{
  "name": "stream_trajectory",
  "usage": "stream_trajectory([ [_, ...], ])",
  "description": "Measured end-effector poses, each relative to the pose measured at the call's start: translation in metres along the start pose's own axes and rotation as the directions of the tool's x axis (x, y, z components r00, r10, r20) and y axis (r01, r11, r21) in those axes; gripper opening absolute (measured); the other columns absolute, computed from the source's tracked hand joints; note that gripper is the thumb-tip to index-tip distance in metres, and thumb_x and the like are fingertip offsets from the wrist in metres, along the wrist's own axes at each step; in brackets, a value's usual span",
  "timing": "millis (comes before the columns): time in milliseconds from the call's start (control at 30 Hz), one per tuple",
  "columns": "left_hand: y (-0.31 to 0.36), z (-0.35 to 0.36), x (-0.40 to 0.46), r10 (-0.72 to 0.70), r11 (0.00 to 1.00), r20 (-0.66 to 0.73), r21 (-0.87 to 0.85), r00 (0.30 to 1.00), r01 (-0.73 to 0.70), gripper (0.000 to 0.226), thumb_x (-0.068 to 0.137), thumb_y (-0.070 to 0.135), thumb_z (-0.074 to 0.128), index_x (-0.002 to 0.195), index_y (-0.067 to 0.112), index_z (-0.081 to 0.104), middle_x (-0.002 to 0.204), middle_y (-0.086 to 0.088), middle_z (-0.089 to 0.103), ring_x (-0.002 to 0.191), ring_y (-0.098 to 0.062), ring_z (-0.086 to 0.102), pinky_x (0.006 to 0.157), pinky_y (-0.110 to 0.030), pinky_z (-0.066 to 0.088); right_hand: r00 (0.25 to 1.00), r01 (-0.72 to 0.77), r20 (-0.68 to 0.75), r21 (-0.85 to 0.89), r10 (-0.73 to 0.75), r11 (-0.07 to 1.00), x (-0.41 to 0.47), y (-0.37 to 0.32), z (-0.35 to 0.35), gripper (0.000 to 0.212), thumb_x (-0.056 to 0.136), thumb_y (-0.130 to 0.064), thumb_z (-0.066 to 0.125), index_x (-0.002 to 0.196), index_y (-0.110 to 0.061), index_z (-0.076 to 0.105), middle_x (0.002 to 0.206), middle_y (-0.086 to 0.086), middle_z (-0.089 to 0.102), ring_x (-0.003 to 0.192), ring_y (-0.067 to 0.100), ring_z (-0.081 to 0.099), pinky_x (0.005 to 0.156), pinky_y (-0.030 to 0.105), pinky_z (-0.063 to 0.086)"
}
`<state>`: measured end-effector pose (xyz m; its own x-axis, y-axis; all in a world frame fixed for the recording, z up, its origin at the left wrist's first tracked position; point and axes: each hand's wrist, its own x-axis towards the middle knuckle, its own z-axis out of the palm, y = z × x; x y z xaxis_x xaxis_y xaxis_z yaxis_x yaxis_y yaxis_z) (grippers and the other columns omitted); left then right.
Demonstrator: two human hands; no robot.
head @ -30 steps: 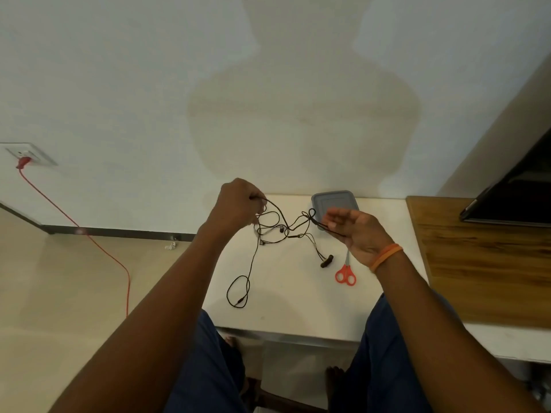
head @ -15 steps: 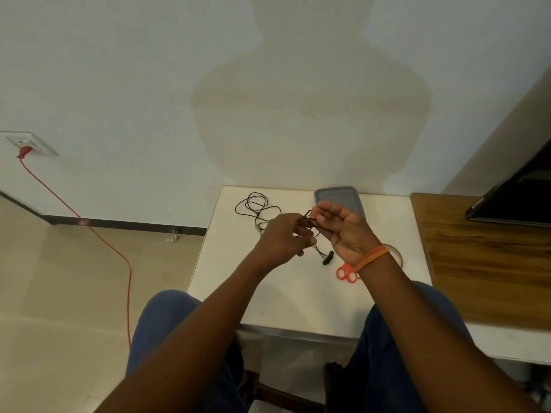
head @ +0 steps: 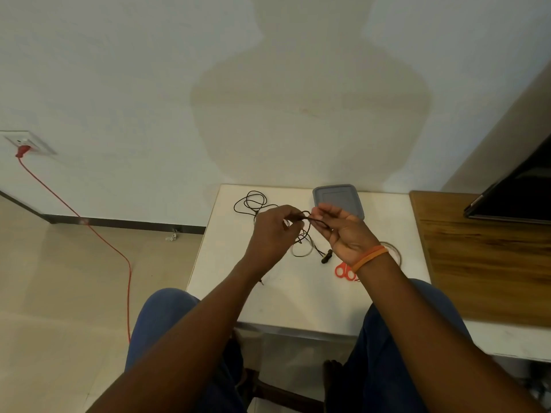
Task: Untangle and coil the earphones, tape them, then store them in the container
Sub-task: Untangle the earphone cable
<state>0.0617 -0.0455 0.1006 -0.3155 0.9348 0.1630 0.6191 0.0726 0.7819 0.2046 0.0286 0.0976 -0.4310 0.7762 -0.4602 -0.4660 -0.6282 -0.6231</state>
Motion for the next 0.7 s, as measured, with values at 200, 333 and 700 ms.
stream_trajectory([
  [200, -0.005, -0.021, 0.014, 0.005, 0.997, 0.062, 0.071, 0.998, -0.009, 0.005, 0.086, 0.012, 0.065, 0.085, 0.016, 0.068, 0.078, 0.010, 0.066, 0.068, 0.006, 0.054, 0.064, -0.009, 0.038, 0.942, 0.258, -0.132, -0.304, -0.309, 0.917, 0.003, -0.009, -0.008, 0.030, 0.076, 0.022, 0.060, 0.088, -0.006, 0.065, 0.079, 0.007, 0.069, 0.073, 0.015, 0.069, 0.069, 0.026, 0.058],
  [333, 0.007, -0.031, 0.023, 0.070, 0.992, 0.114, 0.097, 0.991, -0.081, 0.007, 0.094, 0.017, 0.059, 0.090, 0.013, 0.063, 0.079, 0.010, 0.065, 0.075, -0.003, 0.057, 0.068, -0.014, 0.041, 0.921, 0.310, -0.035, -0.537, -0.388, 0.785, -0.003, -0.009, 0.001, 0.030, 0.080, 0.017, 0.054, 0.098, -0.002, 0.069, 0.095, 0.011, 0.069, 0.090, 0.020, 0.066, 0.074, 0.025, 0.057],
  [700, 0.036, -0.045, 0.040, -0.035, 0.869, 0.407, -0.438, 0.913, 0.229, 0.012, 0.098, 0.016, 0.058, 0.101, 0.006, 0.063, 0.068, -0.005, 0.056, 0.057, -0.016, 0.054, 0.062, -0.030, 0.048, 0.929, 0.362, 0.185, -0.641, -0.321, 0.676, -0.016, -0.002, 0.019, 0.046, 0.078, -0.013, 0.077, 0.121, -0.017, 0.058, 0.117, 0.008, 0.057, 0.084, 0.009, 0.066, 0.080, 0.034, 0.056],
])
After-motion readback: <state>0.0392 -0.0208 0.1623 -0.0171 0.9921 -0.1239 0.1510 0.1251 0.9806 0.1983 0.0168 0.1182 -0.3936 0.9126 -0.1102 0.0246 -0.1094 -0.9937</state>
